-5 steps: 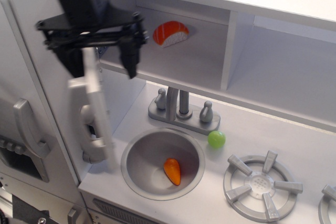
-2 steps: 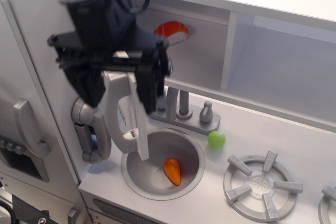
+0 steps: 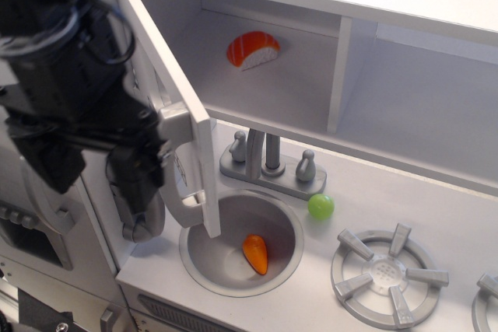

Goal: Close microwave

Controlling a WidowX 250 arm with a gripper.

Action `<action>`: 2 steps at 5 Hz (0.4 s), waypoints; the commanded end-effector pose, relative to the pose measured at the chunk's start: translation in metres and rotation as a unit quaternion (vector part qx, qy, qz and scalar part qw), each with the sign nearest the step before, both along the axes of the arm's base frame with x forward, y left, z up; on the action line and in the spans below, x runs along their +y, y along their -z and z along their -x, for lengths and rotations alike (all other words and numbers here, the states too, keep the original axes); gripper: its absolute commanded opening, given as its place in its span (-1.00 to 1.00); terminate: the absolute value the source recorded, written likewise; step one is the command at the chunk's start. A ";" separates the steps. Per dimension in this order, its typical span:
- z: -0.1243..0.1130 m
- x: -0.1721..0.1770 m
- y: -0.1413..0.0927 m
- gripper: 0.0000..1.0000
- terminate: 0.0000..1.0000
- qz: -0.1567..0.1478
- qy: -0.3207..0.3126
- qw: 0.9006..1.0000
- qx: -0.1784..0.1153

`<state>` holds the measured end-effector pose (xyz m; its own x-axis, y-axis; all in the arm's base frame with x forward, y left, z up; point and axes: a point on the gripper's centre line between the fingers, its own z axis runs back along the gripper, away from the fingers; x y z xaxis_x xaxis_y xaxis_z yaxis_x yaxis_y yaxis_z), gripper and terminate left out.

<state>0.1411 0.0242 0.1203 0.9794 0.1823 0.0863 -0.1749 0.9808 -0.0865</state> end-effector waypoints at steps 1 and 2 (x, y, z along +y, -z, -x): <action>-0.040 0.039 0.015 1.00 -1.00 -0.036 -0.059 0.997 -0.017; -0.062 0.033 0.024 1.00 -1.00 -0.041 -0.072 0.996 -0.026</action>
<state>0.2014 0.0509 0.0839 0.9417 0.3137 0.1215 -0.3138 0.9493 -0.0190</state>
